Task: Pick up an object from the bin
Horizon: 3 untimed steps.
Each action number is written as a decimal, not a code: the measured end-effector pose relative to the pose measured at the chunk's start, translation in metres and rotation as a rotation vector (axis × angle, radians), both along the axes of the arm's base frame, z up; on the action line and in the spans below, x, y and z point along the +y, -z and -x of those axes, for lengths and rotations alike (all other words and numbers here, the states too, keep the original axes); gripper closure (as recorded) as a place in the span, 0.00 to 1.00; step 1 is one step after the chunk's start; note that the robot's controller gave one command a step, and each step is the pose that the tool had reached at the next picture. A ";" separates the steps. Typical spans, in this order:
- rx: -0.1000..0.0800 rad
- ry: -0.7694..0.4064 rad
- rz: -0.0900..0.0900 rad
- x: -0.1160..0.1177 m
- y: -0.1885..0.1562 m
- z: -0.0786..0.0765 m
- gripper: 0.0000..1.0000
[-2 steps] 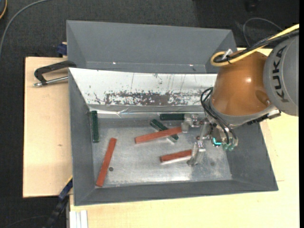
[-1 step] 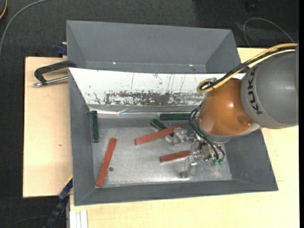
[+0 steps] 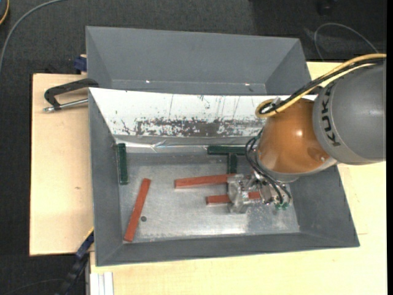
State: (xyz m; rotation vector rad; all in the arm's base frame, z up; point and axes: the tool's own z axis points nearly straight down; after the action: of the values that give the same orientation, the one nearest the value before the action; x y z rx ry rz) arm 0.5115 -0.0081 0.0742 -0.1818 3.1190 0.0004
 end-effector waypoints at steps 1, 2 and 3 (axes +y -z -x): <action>0.016 0.000 0.000 0.000 0.004 0.005 0.00; 0.003 0.000 -0.001 0.000 0.000 0.001 1.00; 0.014 0.000 0.000 0.000 0.004 0.004 0.00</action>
Offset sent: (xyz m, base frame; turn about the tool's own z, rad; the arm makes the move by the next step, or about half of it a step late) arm 0.0000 0.0000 0.0000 0.0000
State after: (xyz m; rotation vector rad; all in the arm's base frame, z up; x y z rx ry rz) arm 0.5073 -0.0080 0.0707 -0.1828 3.1331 0.0018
